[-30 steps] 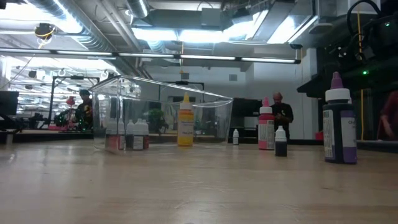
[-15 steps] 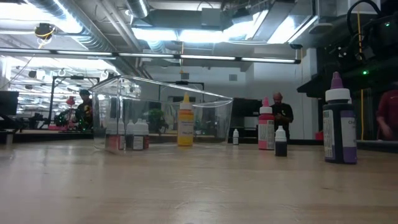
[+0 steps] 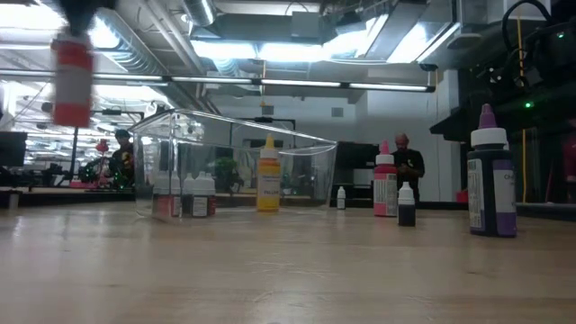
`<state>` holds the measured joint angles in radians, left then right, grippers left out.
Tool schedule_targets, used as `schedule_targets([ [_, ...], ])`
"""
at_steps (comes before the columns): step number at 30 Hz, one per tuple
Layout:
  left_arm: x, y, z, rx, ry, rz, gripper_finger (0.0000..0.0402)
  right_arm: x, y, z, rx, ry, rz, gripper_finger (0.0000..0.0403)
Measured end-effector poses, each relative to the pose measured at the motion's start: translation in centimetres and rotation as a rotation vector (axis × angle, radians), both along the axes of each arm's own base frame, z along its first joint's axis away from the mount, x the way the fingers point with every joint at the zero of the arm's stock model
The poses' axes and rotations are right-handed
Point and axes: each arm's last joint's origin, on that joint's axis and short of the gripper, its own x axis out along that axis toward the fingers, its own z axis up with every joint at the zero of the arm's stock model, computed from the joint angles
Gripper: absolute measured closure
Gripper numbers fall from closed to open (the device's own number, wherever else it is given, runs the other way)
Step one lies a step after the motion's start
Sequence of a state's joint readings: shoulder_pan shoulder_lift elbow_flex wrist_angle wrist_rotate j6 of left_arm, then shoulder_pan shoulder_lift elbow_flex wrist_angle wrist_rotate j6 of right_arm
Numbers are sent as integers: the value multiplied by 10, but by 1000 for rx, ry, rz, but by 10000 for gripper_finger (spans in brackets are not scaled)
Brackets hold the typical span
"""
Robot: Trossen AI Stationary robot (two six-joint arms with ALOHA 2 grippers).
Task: Pick & Place food coloring
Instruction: Put the large orange food coloring bottle into the transparent bin
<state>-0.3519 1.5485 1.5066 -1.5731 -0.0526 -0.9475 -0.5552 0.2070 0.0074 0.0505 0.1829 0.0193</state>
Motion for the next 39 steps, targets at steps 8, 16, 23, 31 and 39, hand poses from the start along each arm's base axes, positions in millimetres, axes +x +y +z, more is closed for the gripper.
schedule_targets([
  [8, 43, 38, 20, -12, -75, -30, 293, 0, 0, 0, -1, 1, 1, 8],
  [16, 90, 66, 19, -16, -92, -76, 293, 0, 0, 0, -1, 1, 1, 8],
  [23, 122, 88, 11, -20, -94, -102, 294, 0, 0, 0, -1, 1, 0, 8],
  [31, 146, 109, -8, -9, -64, -128, 294, 0, 0, 0, -1, 1, 0, 8],
  [39, 169, 120, -32, -5, -67, -155, 294, 0, 0, 0, -1, 1, 0, 8],
])
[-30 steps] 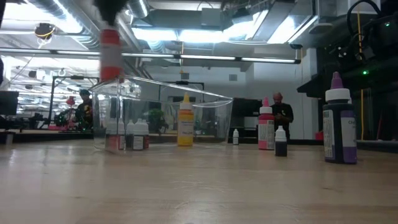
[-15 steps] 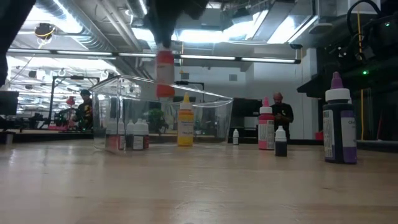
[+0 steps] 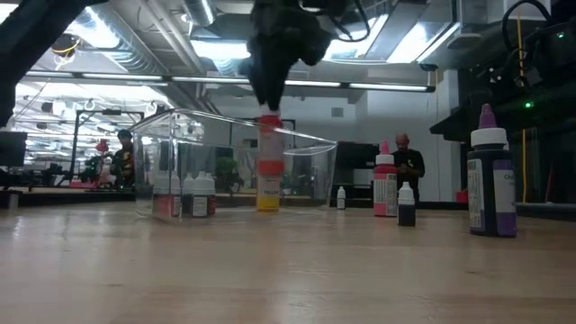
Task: Pick & Place food coloring
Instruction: Put the large orange food coloring bottle into the transparent bin
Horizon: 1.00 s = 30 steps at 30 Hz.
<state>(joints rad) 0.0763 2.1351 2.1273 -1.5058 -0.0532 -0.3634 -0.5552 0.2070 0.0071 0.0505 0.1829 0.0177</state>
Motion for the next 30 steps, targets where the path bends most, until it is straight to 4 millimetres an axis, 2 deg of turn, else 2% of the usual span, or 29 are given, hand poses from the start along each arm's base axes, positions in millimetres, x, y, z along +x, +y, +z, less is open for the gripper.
schedule_targets([
  [4, 8, 1, -7, 2, -33, -11, 294, 0, 0, 0, 0, 0, 0, 8],
  [11, 12, 2, -12, 27, -40, -54, 294, 0, 0, 0, 0, 0, 0, 8],
  [23, 13, 0, -12, 56, -20, -366, 294, 0, 0, 0, 0, -1, 0, 8],
  [30, 19, 2, -34, 81, 68, -490, 294, 0, 0, 0, 1, -1, 0, 8],
])
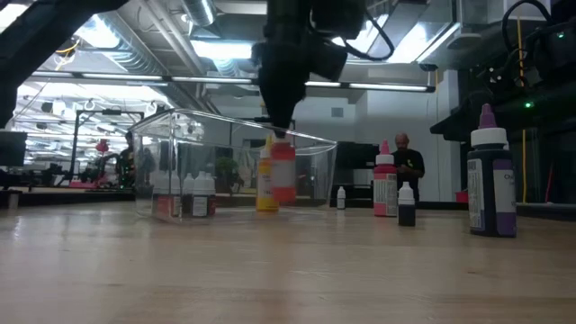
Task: Pick & Place food coloring
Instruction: Put the large orange food coloring bottle into the transparent bin
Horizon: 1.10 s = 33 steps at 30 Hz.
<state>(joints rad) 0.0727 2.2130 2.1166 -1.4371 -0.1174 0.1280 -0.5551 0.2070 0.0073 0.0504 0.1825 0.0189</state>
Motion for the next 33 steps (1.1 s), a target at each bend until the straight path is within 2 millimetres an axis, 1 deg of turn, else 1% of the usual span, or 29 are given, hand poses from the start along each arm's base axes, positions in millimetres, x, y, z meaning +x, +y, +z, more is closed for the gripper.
schedule_targets([
  [8, 5, 1, -9, 7, 12, -65, 294, 0, 0, 0, 0, 1, 0, 8],
  [13, 6, 4, -12, 14, 13, -59, 290, 0, 0, 0, -1, 1, 0, 8],
  [17, 7, 6, -15, 48, 25, -58, 267, 0, 0, 0, 1, 0, -1, 8],
  [22, 7, 6, -15, 41, 25, -55, 235, 0, 0, 0, 0, 0, -1, 8],
  [33, 4, 6, -15, 33, 49, -13, 192, 0, 0, 0, 0, 0, 0, 8],
])
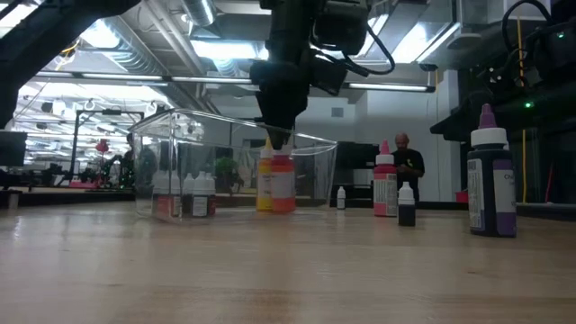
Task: Pick & Place food coloring
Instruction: Put the large orange food coloring bottle into the transparent bin, then put the top small black food coloring bottle into the transparent bin
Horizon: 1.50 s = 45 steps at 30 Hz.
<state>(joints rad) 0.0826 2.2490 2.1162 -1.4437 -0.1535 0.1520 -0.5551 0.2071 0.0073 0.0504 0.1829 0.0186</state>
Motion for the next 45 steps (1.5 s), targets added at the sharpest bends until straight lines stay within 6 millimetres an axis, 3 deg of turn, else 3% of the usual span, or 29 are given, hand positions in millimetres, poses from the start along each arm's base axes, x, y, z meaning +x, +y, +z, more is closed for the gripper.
schedule_targets([
  [14, 0, 1, 23, 28, -40, 2, 181, 0, 0, 0, 1, -1, 0, 8],
  [23, -3, -2, 57, 45, -117, 85, 181, 0, 0, 0, 1, -1, 0, 8],
  [29, -18, -15, 77, 64, -165, 150, 167, 0, 0, 0, 1, -1, 0, 8],
  [37, -68, -40, 105, 73, -254, 198, 106, 0, 0, 0, 0, 0, 0, 8],
  [45, -143, -69, 78, 39, -186, 294, 49, 0, 0, 0, 0, 1, 0, 8],
])
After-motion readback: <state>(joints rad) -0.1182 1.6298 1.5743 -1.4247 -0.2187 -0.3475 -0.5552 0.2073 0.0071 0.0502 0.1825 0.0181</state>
